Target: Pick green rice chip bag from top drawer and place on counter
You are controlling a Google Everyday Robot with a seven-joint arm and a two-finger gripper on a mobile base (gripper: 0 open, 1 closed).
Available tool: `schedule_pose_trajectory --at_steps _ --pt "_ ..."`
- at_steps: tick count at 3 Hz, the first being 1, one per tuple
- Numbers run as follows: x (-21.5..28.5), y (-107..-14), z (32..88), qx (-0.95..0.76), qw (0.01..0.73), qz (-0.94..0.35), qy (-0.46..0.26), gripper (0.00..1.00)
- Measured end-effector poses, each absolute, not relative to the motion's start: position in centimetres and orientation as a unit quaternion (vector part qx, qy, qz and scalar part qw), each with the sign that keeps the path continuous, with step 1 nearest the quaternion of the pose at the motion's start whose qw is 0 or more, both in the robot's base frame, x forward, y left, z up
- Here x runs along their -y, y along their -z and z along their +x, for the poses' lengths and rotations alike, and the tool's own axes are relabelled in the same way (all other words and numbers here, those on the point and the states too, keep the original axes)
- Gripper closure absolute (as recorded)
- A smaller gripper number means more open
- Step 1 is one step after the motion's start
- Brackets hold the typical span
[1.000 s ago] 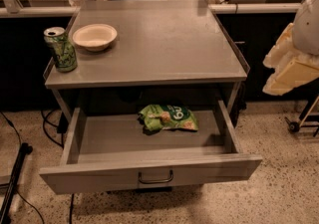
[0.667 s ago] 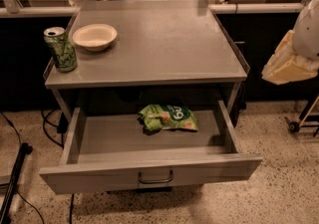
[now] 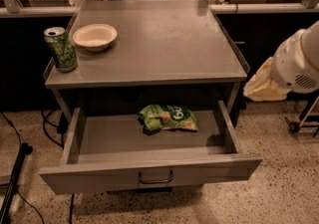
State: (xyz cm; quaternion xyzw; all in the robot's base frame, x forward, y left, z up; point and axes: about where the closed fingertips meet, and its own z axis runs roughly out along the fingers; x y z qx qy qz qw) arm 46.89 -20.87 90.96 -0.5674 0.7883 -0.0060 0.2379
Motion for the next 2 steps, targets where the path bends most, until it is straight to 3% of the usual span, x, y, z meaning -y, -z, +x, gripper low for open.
schedule_pose_trajectory --at_steps 2 --pt "19.87 -87.80 48.35 -0.783 0.267 -0.561 -0.001 1.00"
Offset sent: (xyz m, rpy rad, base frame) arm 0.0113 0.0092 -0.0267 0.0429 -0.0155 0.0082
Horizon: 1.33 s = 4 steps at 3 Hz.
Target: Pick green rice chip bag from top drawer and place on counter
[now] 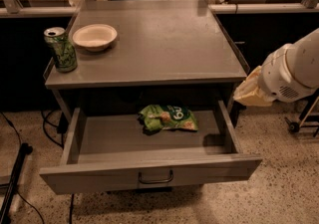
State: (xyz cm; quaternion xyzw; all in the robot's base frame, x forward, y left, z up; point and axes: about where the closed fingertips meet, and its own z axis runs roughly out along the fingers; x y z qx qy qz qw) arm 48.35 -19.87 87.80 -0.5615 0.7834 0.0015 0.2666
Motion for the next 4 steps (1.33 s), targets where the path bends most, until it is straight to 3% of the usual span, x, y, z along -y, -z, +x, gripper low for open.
schedule_pose_trajectory --at_steps 4 --pt "13.1 -77.6 54.0 -0.738 0.357 -0.572 -0.025 1.00"
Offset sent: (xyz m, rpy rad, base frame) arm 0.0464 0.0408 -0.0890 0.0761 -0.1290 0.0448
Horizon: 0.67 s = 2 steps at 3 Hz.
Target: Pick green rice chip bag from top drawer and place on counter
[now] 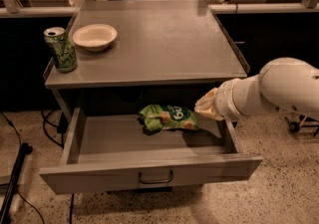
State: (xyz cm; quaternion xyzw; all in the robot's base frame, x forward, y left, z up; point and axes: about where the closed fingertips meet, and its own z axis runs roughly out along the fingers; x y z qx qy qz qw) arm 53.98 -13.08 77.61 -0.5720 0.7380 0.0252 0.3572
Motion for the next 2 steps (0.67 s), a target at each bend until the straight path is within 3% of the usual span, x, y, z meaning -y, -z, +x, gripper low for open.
schedule_pose_trajectory --at_steps 2 --pt "11.8 -74.3 54.4 -0.733 0.363 -0.574 -0.036 1.00"
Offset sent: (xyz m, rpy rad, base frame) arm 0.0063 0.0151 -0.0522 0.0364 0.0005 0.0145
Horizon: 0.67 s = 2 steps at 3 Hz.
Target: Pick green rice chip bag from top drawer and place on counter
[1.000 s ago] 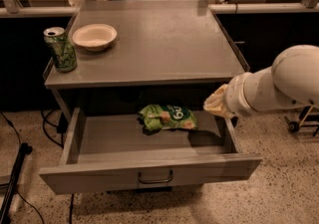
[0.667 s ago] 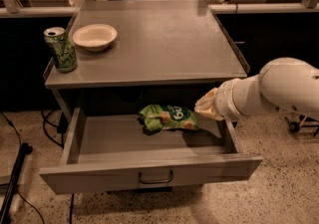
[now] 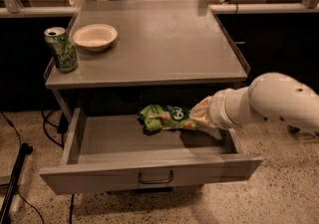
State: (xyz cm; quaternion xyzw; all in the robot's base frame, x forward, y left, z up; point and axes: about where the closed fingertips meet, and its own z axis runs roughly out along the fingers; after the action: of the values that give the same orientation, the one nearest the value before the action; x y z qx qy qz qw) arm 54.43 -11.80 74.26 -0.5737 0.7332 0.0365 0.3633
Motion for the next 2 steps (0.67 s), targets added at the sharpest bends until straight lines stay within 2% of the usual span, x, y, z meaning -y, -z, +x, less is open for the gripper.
schedule_pose_trajectory --at_steps 1,2 --pt "9.9 -72.4 55.5 -0.721 0.376 -0.580 -0.049 0.98" --pt "8.3 -71.5 56.1 -0.711 0.380 -0.588 -0.063 0.73"
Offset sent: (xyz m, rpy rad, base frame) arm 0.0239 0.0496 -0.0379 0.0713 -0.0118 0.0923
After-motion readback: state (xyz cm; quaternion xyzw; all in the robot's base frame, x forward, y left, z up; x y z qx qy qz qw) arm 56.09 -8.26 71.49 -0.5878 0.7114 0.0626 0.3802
